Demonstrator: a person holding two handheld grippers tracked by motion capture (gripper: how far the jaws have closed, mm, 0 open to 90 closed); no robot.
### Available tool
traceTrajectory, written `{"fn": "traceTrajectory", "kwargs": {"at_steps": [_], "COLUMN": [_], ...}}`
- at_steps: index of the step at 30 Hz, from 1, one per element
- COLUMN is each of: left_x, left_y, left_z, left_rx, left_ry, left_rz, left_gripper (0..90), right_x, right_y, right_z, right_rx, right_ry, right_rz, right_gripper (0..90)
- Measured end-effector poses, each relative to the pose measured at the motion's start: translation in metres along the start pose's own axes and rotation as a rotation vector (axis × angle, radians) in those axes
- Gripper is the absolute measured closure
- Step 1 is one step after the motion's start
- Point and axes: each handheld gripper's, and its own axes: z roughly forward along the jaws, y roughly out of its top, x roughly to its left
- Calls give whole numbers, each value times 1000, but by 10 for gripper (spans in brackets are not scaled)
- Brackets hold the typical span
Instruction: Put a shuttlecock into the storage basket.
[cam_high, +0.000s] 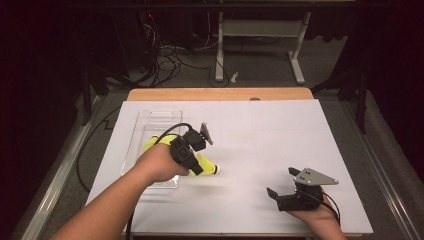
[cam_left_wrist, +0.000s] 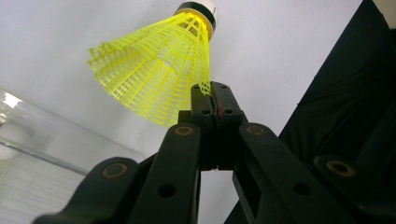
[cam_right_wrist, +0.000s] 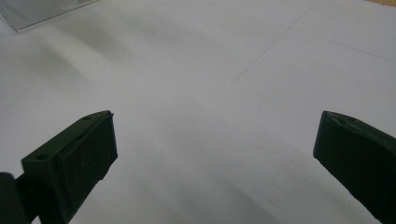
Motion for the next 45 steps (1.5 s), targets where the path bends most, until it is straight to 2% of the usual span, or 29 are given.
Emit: {"fn": "traceTrajectory", "kwargs": {"at_steps": [14,23,45], "left_x": [10,15,47], "left_y": [-19,-32,-84], "left_z": [-26,-39,-55], "left_rx": [-40,-44,-78], "left_ry": [20,29,41], "left_rz": [-19,-34,-114], "left_gripper": [898,898,898], "right_x": [-1,-1,-2], "right_y": [0,-1,-2], "right_z": [0,0,2], "right_rx": [1,5,18], "right_ry": [-2,-6,-8], "right_rz": [3,1,-1], "right_gripper": [2,2,2]}}
